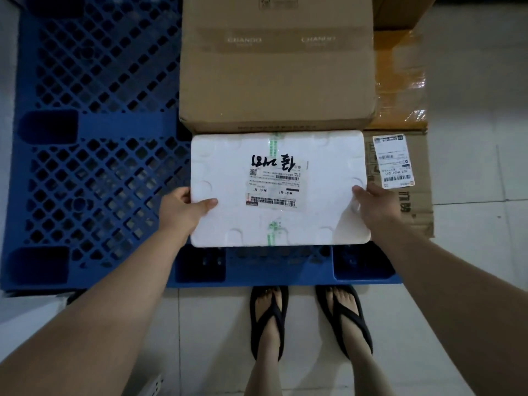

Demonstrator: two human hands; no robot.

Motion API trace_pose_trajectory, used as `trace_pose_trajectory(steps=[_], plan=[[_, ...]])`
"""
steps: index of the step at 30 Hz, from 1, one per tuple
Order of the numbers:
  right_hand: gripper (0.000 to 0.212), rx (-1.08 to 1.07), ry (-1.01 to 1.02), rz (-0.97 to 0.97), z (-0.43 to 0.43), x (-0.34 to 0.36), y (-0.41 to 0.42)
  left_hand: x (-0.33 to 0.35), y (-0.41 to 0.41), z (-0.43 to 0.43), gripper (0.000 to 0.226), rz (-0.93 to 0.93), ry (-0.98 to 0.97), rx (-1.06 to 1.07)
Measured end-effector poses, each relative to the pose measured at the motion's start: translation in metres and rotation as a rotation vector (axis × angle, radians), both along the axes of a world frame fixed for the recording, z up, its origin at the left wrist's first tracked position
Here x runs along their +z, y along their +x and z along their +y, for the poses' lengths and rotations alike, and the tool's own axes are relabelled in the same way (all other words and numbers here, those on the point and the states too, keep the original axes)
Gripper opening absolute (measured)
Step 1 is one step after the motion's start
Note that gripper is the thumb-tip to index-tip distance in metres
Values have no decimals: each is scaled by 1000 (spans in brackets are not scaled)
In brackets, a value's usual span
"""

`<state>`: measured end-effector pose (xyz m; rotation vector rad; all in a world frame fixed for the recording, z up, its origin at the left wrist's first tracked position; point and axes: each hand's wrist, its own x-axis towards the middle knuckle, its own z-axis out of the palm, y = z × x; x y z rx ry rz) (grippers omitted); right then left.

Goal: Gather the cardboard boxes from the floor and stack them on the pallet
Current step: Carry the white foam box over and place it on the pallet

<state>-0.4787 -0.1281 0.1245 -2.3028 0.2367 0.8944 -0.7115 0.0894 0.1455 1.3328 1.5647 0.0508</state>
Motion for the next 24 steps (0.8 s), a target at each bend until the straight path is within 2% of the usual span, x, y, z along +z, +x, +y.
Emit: trace_pose_trajectory(steps=[2, 5, 7, 11, 13, 16, 20, 22, 24], plan=[[15, 19, -23, 14, -4, -2, -2, -2, -2, -5, 42, 9, 32, -28], [45, 154, -161, 45, 0, 7, -2, -3, -3, -9, 40, 81, 66, -112], [62, 246, -279, 111, 6, 17, 2, 0, -3, -9, 42, 204, 88, -210], [74, 250, -304, 198, 7, 60, 16, 26, 14, -15, 73, 513, 137, -322], [74, 281, -299, 151, -1, 93, 28, 50, 28, -19, 75, 551, 166, -338], [68, 397, -335, 127, -23, 152, 51, 103, 59, -23, 66, 462, 163, -389], [43, 641, -370, 216, -52, 252, 85, 193, 136, -41, 41, 258, 128, -649], [54, 713, -375, 159, -73, 310, 104, 246, 187, -56, 33, 171, 173, -777], [59, 738, -399, 49, -99, 371, 125, 308, 237, -75, 37, 113, 287, -876]])
